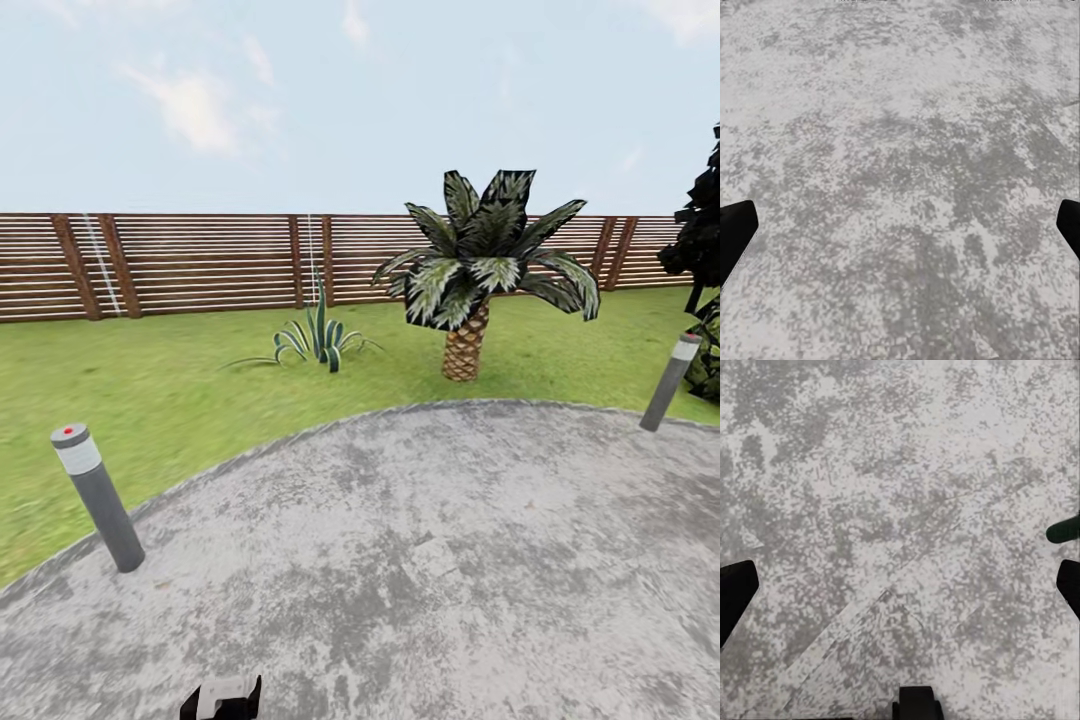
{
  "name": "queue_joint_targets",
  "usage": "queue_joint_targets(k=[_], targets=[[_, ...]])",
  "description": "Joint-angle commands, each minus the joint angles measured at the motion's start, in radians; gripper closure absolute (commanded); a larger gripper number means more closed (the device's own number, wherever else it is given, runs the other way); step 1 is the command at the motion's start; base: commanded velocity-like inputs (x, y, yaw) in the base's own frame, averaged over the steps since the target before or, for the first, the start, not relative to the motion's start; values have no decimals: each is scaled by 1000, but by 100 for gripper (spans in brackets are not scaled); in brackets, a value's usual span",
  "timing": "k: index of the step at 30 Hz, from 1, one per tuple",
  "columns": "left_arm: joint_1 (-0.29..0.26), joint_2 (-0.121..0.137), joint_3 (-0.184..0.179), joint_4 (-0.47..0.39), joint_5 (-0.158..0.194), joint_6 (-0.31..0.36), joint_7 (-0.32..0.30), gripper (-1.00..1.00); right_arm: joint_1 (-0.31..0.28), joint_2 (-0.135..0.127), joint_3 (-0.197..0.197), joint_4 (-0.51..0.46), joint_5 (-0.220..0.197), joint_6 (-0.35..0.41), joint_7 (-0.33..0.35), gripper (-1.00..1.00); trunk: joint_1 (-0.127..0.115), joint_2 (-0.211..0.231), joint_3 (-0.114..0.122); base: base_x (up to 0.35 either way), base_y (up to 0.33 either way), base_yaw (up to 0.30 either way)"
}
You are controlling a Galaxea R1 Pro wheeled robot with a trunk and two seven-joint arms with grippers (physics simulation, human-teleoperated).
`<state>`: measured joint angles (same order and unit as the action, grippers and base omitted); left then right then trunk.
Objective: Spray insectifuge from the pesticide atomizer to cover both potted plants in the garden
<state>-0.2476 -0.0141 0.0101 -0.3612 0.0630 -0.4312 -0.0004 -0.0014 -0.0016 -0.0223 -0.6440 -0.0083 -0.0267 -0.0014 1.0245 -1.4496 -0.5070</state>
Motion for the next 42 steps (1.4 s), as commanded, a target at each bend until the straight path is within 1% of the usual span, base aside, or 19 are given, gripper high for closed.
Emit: queue_joint_targets(k=[1, 28, 42], targets=[[-1, 0, 1, 1, 6, -3, -1, -100, 0, 0, -1, 0, -1, -2, 0, -100, 1, 0, -1, 304, 81, 0], [-1, -1, 1, 1, 6, -3, -1, -100, 0, 0, -1, 0, -2, -2, 0, -100, 1, 0, 0, 301, 13, -7], [0, -1, 1, 1, 6, -3, -1, -100, 0, 0, -1, 0, -1, -2, 0, -100, 1, 0, 9, 300, 0, -211]])
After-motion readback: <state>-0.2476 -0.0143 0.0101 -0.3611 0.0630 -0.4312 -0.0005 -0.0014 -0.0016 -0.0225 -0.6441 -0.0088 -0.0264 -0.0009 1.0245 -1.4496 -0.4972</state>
